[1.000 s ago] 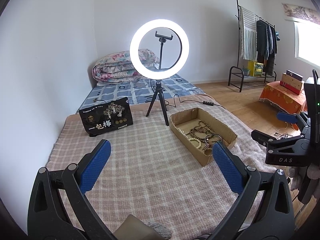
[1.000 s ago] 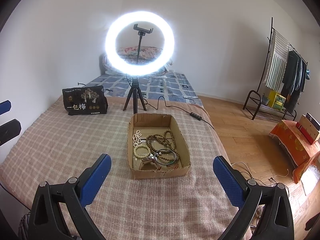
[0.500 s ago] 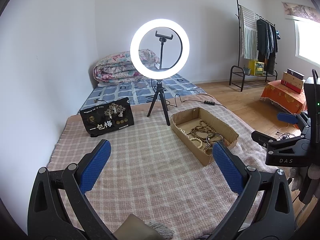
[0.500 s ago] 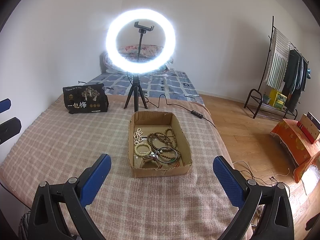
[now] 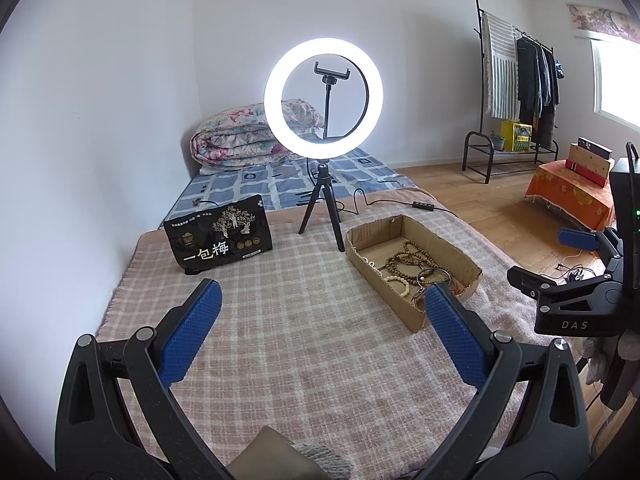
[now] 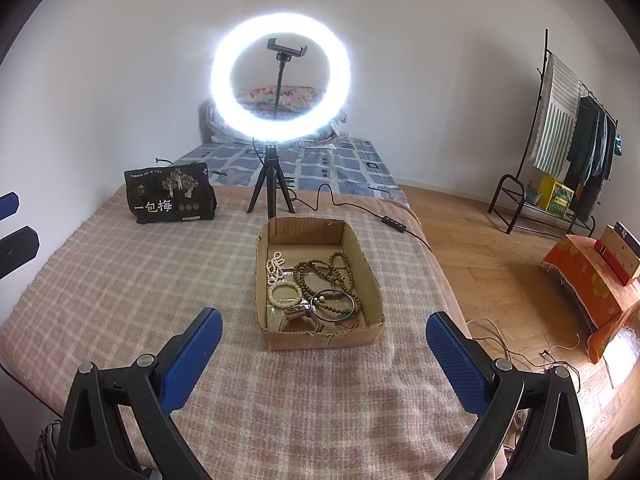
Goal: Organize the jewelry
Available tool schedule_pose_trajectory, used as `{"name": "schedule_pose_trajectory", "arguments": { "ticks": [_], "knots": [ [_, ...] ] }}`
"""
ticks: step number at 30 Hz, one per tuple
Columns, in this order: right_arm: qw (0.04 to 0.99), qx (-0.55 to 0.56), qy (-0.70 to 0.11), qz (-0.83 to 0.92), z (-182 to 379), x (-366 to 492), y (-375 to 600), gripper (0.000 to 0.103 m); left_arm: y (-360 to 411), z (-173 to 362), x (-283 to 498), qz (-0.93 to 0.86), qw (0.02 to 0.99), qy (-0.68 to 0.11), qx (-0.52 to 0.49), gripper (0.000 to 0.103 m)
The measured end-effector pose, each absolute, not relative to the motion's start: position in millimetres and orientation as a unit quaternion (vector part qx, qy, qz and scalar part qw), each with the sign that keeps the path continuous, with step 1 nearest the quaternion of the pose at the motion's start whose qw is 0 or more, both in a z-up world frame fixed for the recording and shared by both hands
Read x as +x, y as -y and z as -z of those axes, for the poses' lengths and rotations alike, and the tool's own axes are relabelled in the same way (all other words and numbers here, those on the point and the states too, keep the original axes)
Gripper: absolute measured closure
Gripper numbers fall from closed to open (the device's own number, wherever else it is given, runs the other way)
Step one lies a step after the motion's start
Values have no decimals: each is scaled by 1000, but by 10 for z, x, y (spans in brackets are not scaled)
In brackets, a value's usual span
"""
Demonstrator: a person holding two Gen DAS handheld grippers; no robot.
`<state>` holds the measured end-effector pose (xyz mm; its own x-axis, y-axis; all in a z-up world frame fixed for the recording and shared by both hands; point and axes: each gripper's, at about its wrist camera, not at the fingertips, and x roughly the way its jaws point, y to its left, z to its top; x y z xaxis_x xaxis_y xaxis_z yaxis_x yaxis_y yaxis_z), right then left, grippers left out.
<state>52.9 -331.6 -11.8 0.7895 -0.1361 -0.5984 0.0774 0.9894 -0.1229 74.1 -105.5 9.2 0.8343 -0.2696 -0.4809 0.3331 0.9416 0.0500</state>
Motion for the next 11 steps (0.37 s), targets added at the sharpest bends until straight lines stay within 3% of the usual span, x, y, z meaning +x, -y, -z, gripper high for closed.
{"name": "schedule_pose_trajectory", "arguments": {
  "ticks": [11],
  "knots": [
    [944,-45,-322,57,137,529,3322,0,996,-73,770,150,959,-233,64,0]
  ]
}}
